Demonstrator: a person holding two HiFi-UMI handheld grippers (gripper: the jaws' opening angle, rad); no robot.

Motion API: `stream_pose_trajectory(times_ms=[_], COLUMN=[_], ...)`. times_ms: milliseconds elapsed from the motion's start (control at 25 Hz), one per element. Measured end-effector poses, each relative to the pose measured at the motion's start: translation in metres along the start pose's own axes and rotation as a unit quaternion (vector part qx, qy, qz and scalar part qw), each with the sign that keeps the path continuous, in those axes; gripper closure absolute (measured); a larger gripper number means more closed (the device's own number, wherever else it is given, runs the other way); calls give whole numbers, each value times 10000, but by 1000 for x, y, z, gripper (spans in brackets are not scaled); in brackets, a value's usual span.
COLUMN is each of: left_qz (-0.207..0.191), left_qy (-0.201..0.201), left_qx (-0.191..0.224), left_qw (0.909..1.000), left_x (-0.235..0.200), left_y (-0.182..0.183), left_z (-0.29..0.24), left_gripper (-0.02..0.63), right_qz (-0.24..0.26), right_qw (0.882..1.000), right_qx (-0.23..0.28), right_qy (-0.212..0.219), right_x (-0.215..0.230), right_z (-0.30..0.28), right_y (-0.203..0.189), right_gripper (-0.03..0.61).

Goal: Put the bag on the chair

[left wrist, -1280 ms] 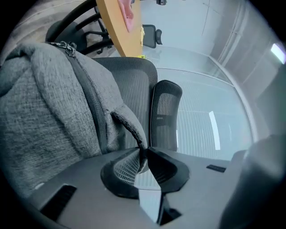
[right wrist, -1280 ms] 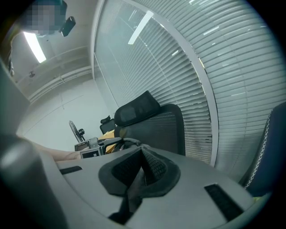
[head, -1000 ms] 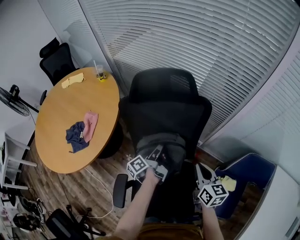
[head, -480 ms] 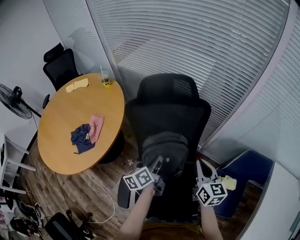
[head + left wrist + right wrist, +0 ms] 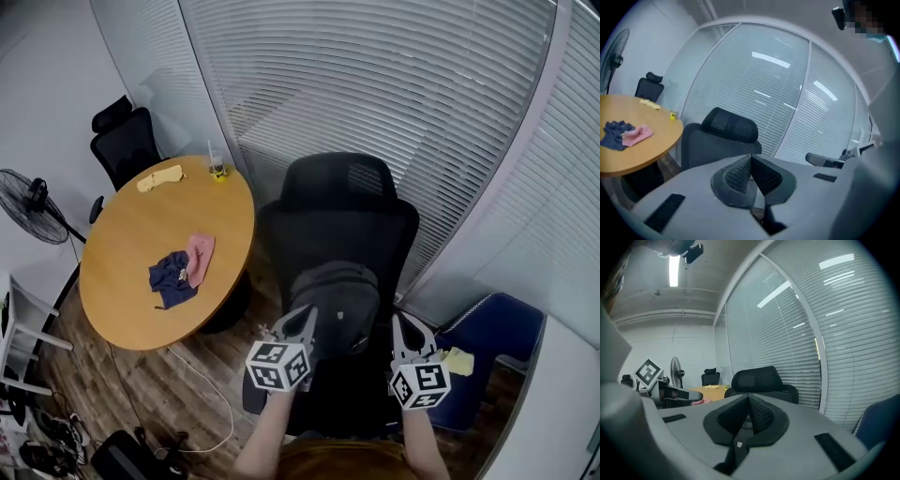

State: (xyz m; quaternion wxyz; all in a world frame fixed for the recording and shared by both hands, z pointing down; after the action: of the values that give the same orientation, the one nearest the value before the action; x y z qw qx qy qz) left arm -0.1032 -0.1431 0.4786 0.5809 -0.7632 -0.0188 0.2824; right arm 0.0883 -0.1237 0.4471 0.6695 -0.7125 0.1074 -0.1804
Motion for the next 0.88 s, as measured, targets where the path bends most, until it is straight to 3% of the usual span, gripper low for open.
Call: stream_pose_trajectory(times_ms=[280, 880], left_qz=[-378, -560], left_qy=[-225, -114], left_qx=[480, 466], left_qw=[9979, 9973], left_x=[15, 19], left_y=[14, 15], left_z=[20, 22], left_gripper=[591, 591], right_qz=[342, 492], right_qw=[9994, 9988], right_qx=[17, 17], right_qy=[-69, 68], right_x=[-6, -14], right_z=[11, 12], right_y=[8, 8], right_gripper=[568, 568])
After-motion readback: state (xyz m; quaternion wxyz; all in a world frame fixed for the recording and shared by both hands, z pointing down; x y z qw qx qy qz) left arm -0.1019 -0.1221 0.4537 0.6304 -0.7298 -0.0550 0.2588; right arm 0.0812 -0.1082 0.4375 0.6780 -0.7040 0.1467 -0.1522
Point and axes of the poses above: the fingertips, and each gripper's own axes: z backward along the fingers, x to its right, y out of its top, the point moved 2 cm from there along z, backward along the fingers, and after that the axes turned 7 degrees about x, right-handed, at the moved point
